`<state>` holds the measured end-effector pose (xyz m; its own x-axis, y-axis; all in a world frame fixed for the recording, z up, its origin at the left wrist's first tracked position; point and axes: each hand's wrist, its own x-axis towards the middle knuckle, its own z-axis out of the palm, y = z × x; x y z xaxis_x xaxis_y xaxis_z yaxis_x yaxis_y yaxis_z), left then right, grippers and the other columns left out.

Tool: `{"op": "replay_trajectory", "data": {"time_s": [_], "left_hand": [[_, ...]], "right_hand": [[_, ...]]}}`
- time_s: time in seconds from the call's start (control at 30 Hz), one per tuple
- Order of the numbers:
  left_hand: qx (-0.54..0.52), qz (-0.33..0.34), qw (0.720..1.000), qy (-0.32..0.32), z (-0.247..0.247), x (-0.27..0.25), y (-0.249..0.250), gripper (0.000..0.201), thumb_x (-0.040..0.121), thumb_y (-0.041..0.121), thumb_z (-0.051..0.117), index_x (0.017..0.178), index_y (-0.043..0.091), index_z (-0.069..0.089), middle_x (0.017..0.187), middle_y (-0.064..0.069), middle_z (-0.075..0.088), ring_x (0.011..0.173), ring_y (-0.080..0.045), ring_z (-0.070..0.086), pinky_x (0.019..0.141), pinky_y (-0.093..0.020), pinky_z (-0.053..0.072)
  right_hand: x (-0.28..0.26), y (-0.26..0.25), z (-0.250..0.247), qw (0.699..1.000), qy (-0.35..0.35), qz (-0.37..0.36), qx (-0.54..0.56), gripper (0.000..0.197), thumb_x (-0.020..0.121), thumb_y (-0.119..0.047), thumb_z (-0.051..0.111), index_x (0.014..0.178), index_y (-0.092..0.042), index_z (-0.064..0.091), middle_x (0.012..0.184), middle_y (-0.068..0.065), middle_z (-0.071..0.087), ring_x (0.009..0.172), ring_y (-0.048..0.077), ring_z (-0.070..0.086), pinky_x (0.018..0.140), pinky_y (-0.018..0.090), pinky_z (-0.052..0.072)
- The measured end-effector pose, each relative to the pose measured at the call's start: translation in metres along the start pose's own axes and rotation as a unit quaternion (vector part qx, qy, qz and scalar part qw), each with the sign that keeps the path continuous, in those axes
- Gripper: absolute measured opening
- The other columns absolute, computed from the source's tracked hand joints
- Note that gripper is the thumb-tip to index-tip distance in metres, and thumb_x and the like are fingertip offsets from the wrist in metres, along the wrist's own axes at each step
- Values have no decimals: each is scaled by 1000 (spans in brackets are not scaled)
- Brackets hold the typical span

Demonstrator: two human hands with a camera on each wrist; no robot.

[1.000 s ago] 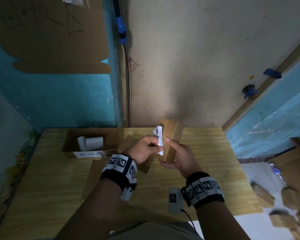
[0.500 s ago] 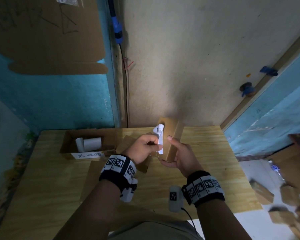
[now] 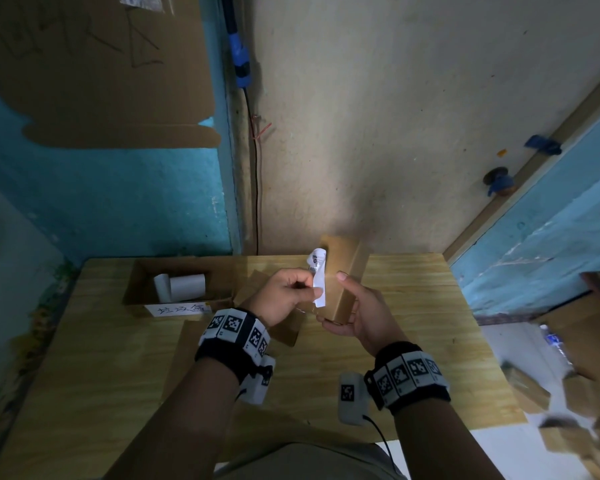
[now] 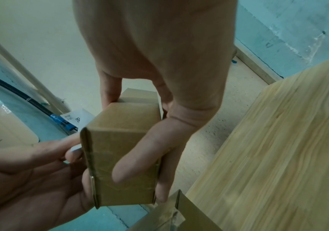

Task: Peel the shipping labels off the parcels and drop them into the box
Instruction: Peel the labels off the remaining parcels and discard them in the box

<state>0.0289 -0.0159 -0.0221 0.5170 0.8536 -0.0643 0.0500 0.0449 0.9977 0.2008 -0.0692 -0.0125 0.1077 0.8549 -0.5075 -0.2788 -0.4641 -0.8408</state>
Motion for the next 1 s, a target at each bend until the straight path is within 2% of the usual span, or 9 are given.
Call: {"op": "replay_trajectory", "data": {"time_s": [0.13,0.23,0.3,0.4,0.53,0.7,0.87,0.93,1.0], "left_hand": [[9,3,1000,3,-1,0,-1,23,83,9,66,63,15,58,61,5,55,61,-11,49,63,-26,39],[-6,14,1000,5,0,-1,-1,19,82,10,66,68,1,57,64,0,53,62,-11,48,63,-24,39],[-19,16,1000,3,0,-1,0,22,79,15,66,72,-3,57,64,-1,51,60,-11,46,60,-24,38],[-27,12,1000,-5,1,-1,1,19,79,16,65,68,3,55,63,-1,50,58,-10,44,58,-23,37],[-17,13,1000,-6,2,-2,0,25,83,10,63,61,15,53,56,12,51,55,-5,45,57,-21,37],[13,26,999,19,2,-2,3,30,87,3,62,60,15,56,56,9,52,53,-4,48,57,-17,40],[34,6,999,42,1,-5,2,14,89,12,65,76,7,61,72,-6,59,63,-9,59,59,-20,49],[90,-29,995,15,1,-6,1,14,92,22,60,83,12,60,75,-3,58,66,-13,58,58,-24,49],[191,-55,980,-27,1,-9,5,22,97,33,50,83,21,61,70,7,56,61,-7,53,57,-21,43]], "right_hand": [[0,0,0,1000,-6,2,-1,47,93,-42,69,123,-7,68,110,23,76,97,42,75,71,42,62],[0,-1,-1,1000,-10,1,4,49,93,-43,69,126,-6,67,112,23,76,98,41,75,70,41,62],[0,0,-1,1000,-9,1,6,51,92,-44,69,126,-6,66,112,23,76,97,41,76,69,40,62],[1,1,-2,1000,0,7,7,53,91,-44,70,127,-5,66,114,25,75,97,42,75,67,38,62],[2,3,-4,1000,5,12,5,55,89,-47,70,126,-7,67,115,25,74,100,45,74,68,39,62],[0,1,-3,1000,12,11,6,47,95,-44,64,125,-7,66,115,26,74,103,47,72,66,37,62],[-2,1,2,1000,14,15,-13,45,99,-44,57,120,-7,69,109,25,76,102,51,71,67,38,61],[-3,2,2,999,19,14,-26,44,99,-44,58,119,-6,69,108,26,76,100,50,72,67,39,61],[-4,3,3,999,27,16,-39,44,98,-43,59,117,-5,69,107,26,76,99,51,72,64,38,61]]}}
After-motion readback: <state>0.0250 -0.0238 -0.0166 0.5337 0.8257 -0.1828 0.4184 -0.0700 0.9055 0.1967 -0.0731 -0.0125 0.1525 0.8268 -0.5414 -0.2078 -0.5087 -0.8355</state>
